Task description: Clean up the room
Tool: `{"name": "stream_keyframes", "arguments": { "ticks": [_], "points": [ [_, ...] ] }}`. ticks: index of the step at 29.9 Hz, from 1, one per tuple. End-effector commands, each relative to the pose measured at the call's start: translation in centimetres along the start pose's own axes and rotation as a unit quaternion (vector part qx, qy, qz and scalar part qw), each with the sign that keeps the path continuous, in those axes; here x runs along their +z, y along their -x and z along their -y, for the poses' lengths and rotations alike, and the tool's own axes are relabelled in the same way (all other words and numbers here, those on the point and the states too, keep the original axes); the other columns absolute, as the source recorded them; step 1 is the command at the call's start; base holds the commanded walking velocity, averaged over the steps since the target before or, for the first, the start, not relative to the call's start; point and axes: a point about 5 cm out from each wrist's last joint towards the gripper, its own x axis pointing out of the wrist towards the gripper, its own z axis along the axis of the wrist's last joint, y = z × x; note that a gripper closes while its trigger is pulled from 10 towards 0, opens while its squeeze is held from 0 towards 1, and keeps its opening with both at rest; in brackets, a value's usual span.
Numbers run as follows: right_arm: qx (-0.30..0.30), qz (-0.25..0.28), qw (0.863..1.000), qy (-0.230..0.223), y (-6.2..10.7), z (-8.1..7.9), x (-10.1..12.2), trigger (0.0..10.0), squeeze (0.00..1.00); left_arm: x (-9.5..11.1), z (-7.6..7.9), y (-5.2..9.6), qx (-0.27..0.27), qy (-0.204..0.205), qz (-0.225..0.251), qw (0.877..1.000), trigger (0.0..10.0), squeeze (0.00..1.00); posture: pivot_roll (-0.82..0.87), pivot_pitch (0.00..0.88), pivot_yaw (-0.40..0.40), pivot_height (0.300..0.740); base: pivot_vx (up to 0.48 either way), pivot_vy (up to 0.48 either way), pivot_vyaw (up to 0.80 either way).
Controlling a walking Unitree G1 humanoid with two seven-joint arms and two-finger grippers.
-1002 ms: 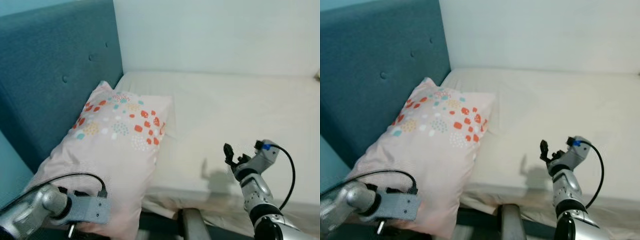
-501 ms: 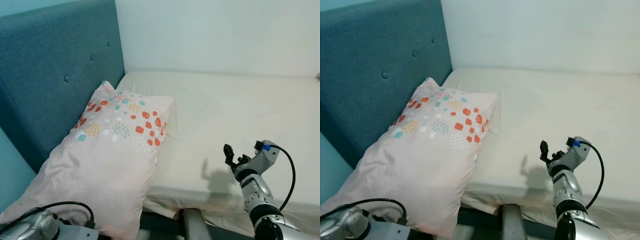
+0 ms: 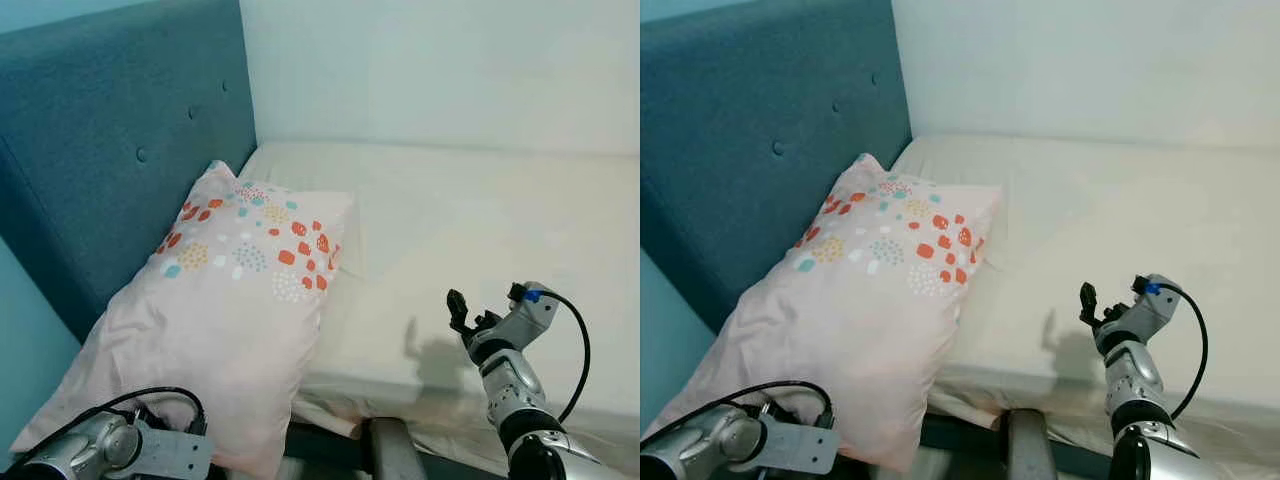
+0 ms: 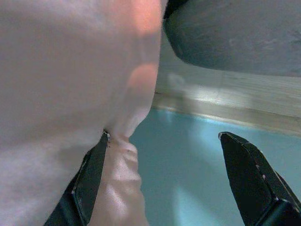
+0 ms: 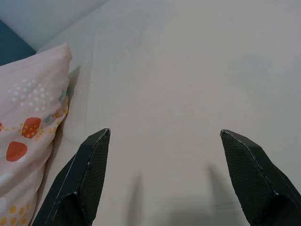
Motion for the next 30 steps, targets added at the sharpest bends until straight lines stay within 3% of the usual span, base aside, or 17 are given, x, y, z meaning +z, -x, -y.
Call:
{"name": "stream_keyframes", "arguments": {
  "ticks": [1, 5, 6, 7, 9, 11, 12, 16, 18, 23, 30],
  "points": [
    [-0.005, -0.004, 1.000, -0.003, 0.1, 0.3, -0.1, 10.0, 0.00, 0.7, -0.3, -0.3, 0.019, -0.019, 0.011, 1.000, 10.0, 0.00, -0.06, 0.000, -0.003, 0.466, 0.000, 0.000, 0.00],
    [-0.006, -0.002, 1.000, -0.003, 0.1, 0.4, 0.0, 10.0, 0.00, 0.7, -0.4, -0.3, 0.033, -0.020, 0.011, 0.999, 10.0, 0.00, -0.06, 0.000, -0.001, 0.466, 0.000, 0.000, 0.00],
    [-0.006, -0.001, 1.000, -0.003, 0.1, 0.4, 0.0, 10.0, 0.00, 0.8, -1.4, -0.2, 0.077, -0.011, 0.013, 0.997, 10.0, 0.00, -0.06, 0.000, -0.005, 0.466, 0.000, 0.000, 0.00],
    [-0.006, -0.001, 1.000, -0.003, 0.1, 0.4, 0.0, 10.0, 0.00, 0.8, -1.4, -0.2, 0.077, -0.011, 0.013, 0.997, 10.0, 0.00, -0.06, 0.000, -0.005, 0.466, 0.000, 0.000, 0.00],
    [-0.004, 0.000, 1.000, -0.003, 0.1, 0.3, 0.1, 10.0, 0.00, 1.5, -4.2, 0.4, 0.176, 0.021, 0.042, 0.983, 10.0, 0.00, -0.06, 0.000, -0.008, 0.466, 0.000, 0.000, 0.00],
    [-0.002, 0.001, 1.000, -0.003, 0.0, 0.1, 0.2, 10.0, 0.00, 2.3, -6.6, 1.1, 0.247, 0.023, 0.060, 0.967, 10.0, 0.00, -0.06, 0.000, -0.010, 0.466, 0.000, 0.000, 0.00],
    [-0.002, 0.001, 1.000, -0.003, 0.0, 0.1, 0.2, 10.0, 0.00, 2.3, -6.6, 1.1, 0.247, 0.023, 0.060, 0.967, 10.0, 0.00, -0.06, 0.000, -0.010, 0.466, 0.000, 0.000, 0.00],
    [0.001, 0.006, 1.000, -0.003, -0.2, -0.1, 0.5, 10.0, 0.00, 3.6, -10.7, 2.9, 0.349, 0.012, 0.081, 0.933, 10.0, 0.00, -0.06, 0.000, -0.012, 0.466, 0.000, 0.000, 0.00],
    [0.003, 0.008, 1.000, -0.002, -0.3, -0.1, 0.6, 10.0, 0.00, 4.0, -11.8, 3.5, 0.380, 0.011, 0.090, 0.920, 10.0, 0.00, -0.06, 0.000, -0.012, 0.466, 0.000, 0.000, 0.00],
    [0.003, 0.008, 1.000, -0.002, -0.2, -0.1, 0.7, 10.0, 0.00, 4.4, -12.5, 3.7, 0.390, 0.014, 0.095, 0.916, 10.0, 0.00, -0.07, 0.000, -0.012, 0.466, 0.000, 0.000, 0.00],
    [0.004, 0.010, 1.000, 0.000, -0.2, 0.0, 0.7, 10.0, 0.00, 6.7, -13.0, 2.5, 0.388, 0.031, 0.125, 0.913, 10.0, 0.00, -0.08, 0.000, -0.012, 0.466, 0.000, 0.000, 0.00]
  ]
}}
